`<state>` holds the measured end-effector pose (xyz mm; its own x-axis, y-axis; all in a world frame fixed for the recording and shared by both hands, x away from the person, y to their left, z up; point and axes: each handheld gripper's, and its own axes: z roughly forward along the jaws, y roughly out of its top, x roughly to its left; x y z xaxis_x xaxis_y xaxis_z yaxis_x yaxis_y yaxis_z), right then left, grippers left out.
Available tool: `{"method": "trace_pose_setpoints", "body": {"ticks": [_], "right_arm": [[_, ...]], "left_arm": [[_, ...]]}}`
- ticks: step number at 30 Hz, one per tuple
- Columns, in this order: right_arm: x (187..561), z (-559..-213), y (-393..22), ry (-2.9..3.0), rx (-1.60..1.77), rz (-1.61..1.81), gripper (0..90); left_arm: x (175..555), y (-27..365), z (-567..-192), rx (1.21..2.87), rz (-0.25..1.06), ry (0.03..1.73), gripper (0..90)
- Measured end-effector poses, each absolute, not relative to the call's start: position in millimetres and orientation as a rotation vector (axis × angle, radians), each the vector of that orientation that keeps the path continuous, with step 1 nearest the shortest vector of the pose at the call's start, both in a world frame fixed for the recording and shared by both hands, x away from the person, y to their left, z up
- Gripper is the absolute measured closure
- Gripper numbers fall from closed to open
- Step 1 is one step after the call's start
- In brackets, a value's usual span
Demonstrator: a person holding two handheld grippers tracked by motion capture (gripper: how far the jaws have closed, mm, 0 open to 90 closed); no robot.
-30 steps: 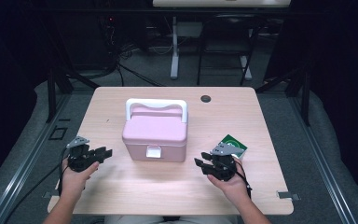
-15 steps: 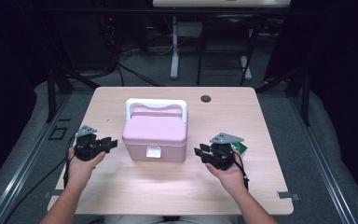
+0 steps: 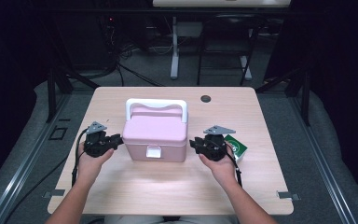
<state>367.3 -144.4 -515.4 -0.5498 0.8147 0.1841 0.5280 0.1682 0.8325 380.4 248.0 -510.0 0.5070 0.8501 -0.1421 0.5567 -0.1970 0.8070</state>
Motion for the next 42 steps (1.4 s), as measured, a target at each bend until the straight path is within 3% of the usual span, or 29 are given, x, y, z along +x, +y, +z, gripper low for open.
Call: {"method": "trace_pose_setpoints", "body": {"ticks": [20, 33, 42], "right_arm": [[371, -521, -139, 2.12, 1.325, 1.369, 71.8], [366, -520, -132, 2.115, 1.28, 1.356, 88.3], [364, -520, -133, 2.111, 1.282, 1.351, 90.0]], "left_arm": [[374, 249, -511, 1.868, 0.388, 1.138, 76.9], [370, 242, -509, 1.889, 0.401, 1.124, 89.3], [368, 240, -509, 1.892, 0.393, 1.114, 90.0]]}}
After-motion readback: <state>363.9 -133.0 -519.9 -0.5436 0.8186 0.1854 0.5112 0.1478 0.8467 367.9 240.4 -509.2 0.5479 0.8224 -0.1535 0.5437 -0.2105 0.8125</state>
